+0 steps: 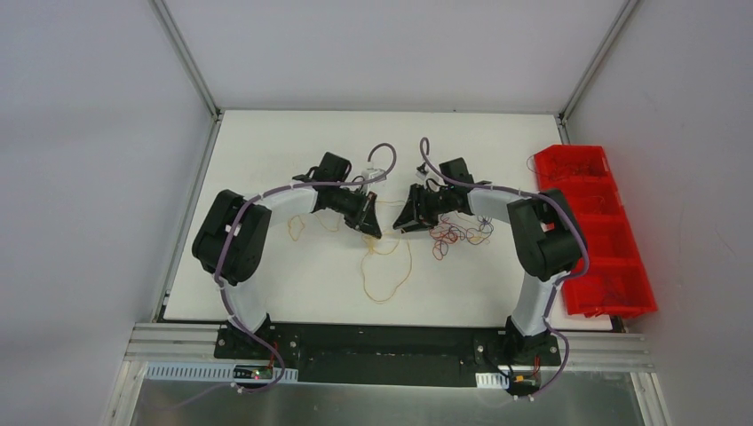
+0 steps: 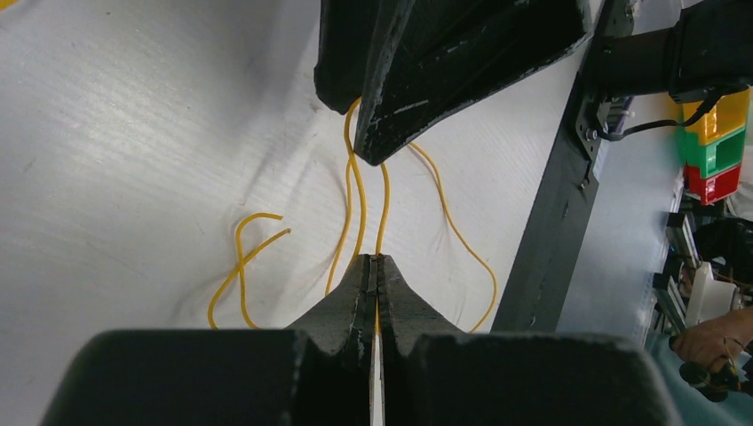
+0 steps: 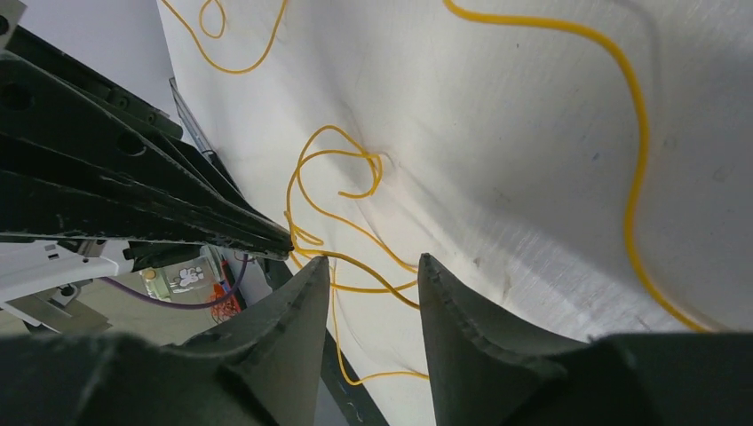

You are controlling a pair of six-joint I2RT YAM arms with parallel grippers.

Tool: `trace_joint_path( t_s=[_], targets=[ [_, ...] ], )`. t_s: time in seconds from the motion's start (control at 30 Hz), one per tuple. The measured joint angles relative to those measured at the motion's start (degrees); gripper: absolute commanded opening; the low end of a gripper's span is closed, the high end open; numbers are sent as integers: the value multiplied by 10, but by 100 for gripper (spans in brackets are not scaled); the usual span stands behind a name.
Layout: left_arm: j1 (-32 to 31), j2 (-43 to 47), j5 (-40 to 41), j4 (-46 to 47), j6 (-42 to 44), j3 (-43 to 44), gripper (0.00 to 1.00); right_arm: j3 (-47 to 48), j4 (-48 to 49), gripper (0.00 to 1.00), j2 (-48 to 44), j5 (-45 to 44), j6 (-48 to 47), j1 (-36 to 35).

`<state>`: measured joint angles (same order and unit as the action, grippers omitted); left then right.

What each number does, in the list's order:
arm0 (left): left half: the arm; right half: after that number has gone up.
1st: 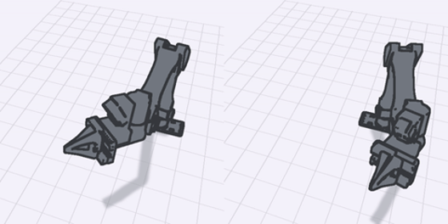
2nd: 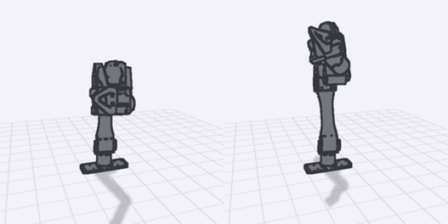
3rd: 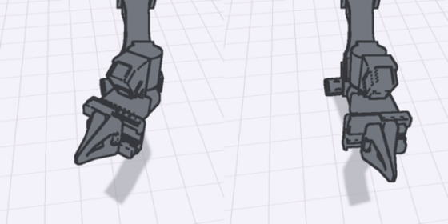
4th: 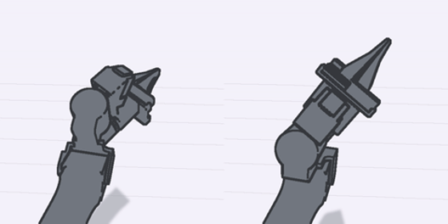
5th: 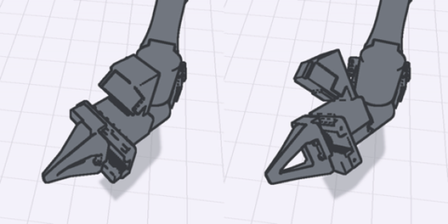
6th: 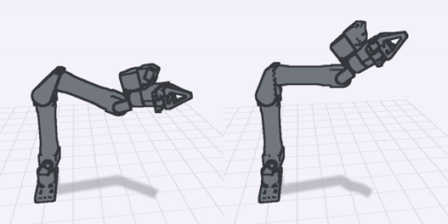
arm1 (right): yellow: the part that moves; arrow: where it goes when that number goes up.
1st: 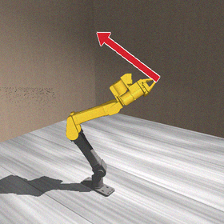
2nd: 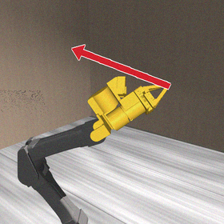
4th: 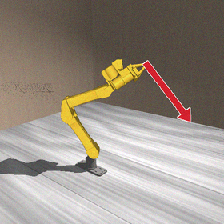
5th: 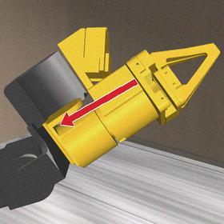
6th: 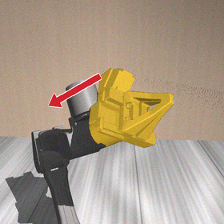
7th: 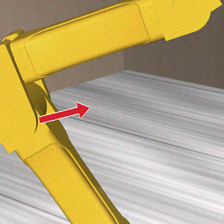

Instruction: Untangle the cables

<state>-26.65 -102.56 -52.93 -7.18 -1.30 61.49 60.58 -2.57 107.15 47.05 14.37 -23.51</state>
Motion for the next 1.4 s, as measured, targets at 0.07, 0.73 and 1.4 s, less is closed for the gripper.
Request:
trace_joint_path(
  t_s=[0.07,0.73,1.4],
  targets=[
    [0,-10,-10,-9,4,13,0,0,3,49,4,4,-10,-1],
    [26,-73,-41,-36,-13,73,0,-10,35,28,6,49,-79,-22],
    [108,70,-24,-82,-39,90,91,72,-194,0,-182,49,-139,68]
  ],
)
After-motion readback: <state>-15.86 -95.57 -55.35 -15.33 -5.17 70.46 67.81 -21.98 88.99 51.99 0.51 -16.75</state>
